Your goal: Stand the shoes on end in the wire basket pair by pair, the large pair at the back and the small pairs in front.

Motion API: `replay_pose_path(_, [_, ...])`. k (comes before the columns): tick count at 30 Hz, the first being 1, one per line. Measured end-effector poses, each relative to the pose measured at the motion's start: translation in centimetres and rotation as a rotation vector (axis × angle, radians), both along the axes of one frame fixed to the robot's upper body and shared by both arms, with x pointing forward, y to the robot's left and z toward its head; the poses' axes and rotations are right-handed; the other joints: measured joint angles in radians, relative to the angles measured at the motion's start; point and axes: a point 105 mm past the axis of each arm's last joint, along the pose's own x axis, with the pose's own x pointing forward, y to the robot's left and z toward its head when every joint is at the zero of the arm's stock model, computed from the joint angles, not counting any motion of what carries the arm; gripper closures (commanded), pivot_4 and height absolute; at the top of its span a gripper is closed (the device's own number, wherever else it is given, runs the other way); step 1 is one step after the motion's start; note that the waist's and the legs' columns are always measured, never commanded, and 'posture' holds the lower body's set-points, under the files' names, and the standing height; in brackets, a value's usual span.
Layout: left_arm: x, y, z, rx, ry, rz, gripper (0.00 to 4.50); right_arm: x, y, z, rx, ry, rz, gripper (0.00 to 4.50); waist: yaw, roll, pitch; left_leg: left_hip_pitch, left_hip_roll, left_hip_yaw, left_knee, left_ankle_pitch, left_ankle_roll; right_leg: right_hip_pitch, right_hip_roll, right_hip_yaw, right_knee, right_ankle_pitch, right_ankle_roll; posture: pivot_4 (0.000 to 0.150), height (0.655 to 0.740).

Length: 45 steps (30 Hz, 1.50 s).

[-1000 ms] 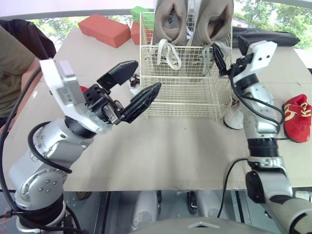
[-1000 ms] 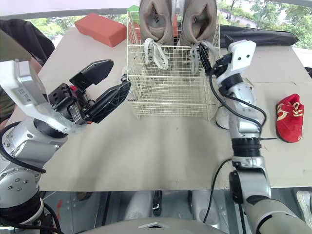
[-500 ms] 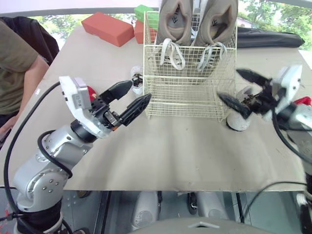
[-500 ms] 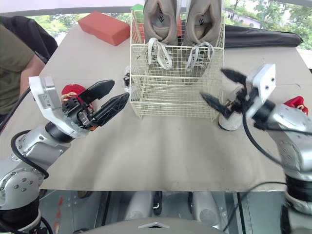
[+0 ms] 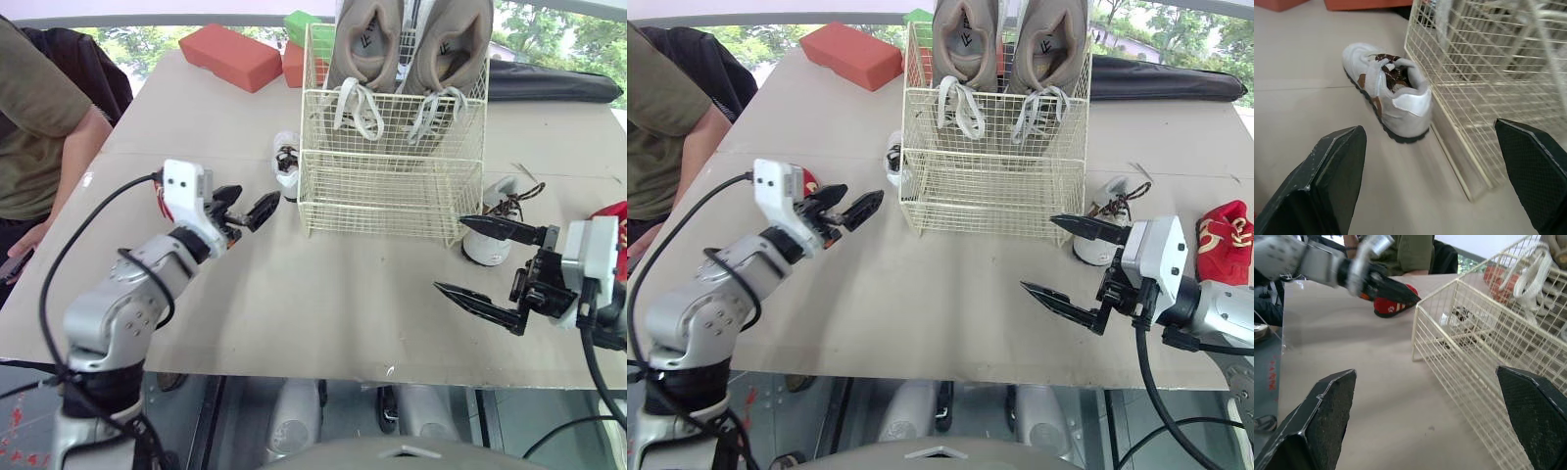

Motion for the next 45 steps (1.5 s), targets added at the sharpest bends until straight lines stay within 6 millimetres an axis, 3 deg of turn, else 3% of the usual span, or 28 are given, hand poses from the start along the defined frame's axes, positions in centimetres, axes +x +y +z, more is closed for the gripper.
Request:
replay_pose_path(4, [2.4,-1.1,-1.0,0.012,0.033,0.027,0.00,-0.2,0.1,0.2,0.002,-0.011,-0.027,0.05,-0.002,-0.001,0.000,0.000,-0.001,0.000,0.000,0.000,0.000,0.000,0.000,0.001,-0.001,0.000,0.000,0.150,0.7400])
replay_pose_path(5, [3.9,-2.3,-2.1,0.032,0.056,0.032,0.00,-0.2,0.2,0.3,0.003,-0.022,-0.043,0.05,-0.003,-0.001,-0.001,0.000,-0.001,0.000,0.000,0.000,0.000,0.000,0.000,0.001,0.000,0.000,0.000,0.150,0.7400])
replay_pose_path(7, [4.9,-3.0,-2.6,0.033,0.055,0.041,0.00,-0.2,0.2,0.4,0.005,-0.031,-0.053,0.05,-0.002,-0.002,-0.001,-0.001,-0.002,0.000,0.000,0.000,0.000,0.000,0.000,-0.001,0.000,0.000,0.000,0.150,0.7400])
replay_pose_path(11, [6.3,-3.6,-3.3,0.025,0.025,0.071,1.64,-0.3,0.5,0.7,0.003,-0.047,-0.070,0.00,-0.002,-0.002,-0.001,-0.001,-0.002,0.000,0.000,0.000,0.000,0.001,-0.001,-0.001,0.000,0.000,0.000,0.150,0.7400])
replay_pose_path(17, [6.3,-3.3,-3.7,0.022,-0.011,0.089,3.87,-0.2,0.6,1.0,0.001,-0.057,-0.080,0.00,-0.002,-0.002,-0.001,-0.001,-0.002,-0.002,0.001,0.000,0.000,0.001,-0.001,-0.001,0.000,0.000,0.000,0.150,0.7400])
replay_pose_path(18, [6.3,-3.2,-3.7,0.023,-0.018,0.095,4.11,-0.2,0.6,1.1,0.000,-0.061,-0.081,0.00,-0.002,-0.003,-0.001,-0.001,-0.002,-0.002,0.001,0.000,0.000,0.001,-0.001,-0.001,0.000,0.000,0.000,0.150,0.7400])
replay_pose_path(21, [5.9,-2.1,-3.6,0.002,-0.058,0.140,4.23,0.4,0.8,1.4,0.006,-0.075,-0.066,0.00,-0.012,-0.003,-0.001,0.000,-0.002,-0.002,0.001,0.000,0.000,0.000,-0.001,0.001,0.000,0.000,0.000,0.150,0.7400])
replay_pose_path(25, [5.0,1.3,-0.9,-0.030,-0.190,0.270,4.24,1.7,0.7,2.1,0.024,-0.091,-0.067,0.00,-0.020,-0.004,0.000,0.000,0.000,-0.002,0.001,0.000,0.000,0.000,-0.001,0.000,0.000,0.000,0.000,0.150,0.7400])
replay_pose_path(26, [4.4,3.2,1.6,-0.016,-0.287,0.345,4.24,2.4,0.6,2.5,0.029,-0.104,-0.076,0.00,-0.018,-0.004,0.000,-0.001,0.000,-0.003,0.001,0.000,0.000,0.000,-0.001,0.000,0.001,0.000,0.000,0.150,0.7400])
replay_pose_path(29, [2.8,5.3,6.8,0.041,-0.487,0.394,4.24,3.6,0.5,3.7,0.038,-0.149,-0.088,0.00,-0.011,-0.004,0.000,-0.001,0.000,-0.002,0.001,0.000,0.000,0.000,-0.001,0.000,0.000,0.000,0.000,0.150,0.7400])
replay_pose_path(31, [0.5,4.1,10.5,0.034,-0.634,0.212,4.24,4.4,0.8,5.2,0.047,-0.186,-0.068,0.00,-0.007,-0.004,0.000,-0.001,0.001,-0.001,0.001,0.000,-0.001,0.000,-0.001,0.000,0.000,0.000,0.000,0.150,0.7400])
replay_pose_path(33, [-2.8,1.1,13.4,0.016,-0.766,-0.080,4.24,4.5,1.0,6.8,0.047,-0.204,-0.030,0.00,0.000,-0.004,0.000,-0.002,0.002,-0.001,0.001,0.003,-0.004,0.000,-0.003,-0.001,0.000,0.000,0.000,0.150,0.7400])
replay_pose_path(34, [-3.8,0.1,13.9,0.028,-0.793,-0.173,4.24,4.4,1.1,7.3,0.044,-0.210,-0.014,0.00,0.001,-0.004,0.000,-0.002,0.002,0.000,0.001,0.003,-0.004,0.000,-0.003,-0.001,-0.001,0.000,0.000,0.150,0.7400])
replay_pose_path(37, [-6.6,-2.1,13.5,0.106,-0.765,-0.483,4.24,4.6,0.6,8.9,-0.031,-0.217,-0.017,0.00,-0.003,-0.003,0.000,-0.001,0.002,0.000,0.001,0.000,0.000,0.000,-0.003,-0.001,0.000,0.000,0.000,0.150,0.7400])
replay_pose_path(41, [-8.1,-3.8,12.3,0.173,-0.635,-0.760,4.24,4.4,-0.4,11.2,-0.099,-0.177,0.010,0.00,-0.004,-0.003,0.000,0.000,0.002,0.001,0.001,0.000,0.000,0.000,0.000,-0.001,0.001,0.000,0.000,0.150,0.7400])
replay_pose_path(45, [-9.3,-5.7,11.6,0.282,-0.562,-1.046,4.24,3.5,-0.1,12.7,-0.130,-0.131,0.118,0.00,-0.004,-0.003,0.000,0.000,0.002,0.002,0.001,0.000,0.000,0.000,0.001,0.000,0.001,0.000,0.000,0.150,0.7400])
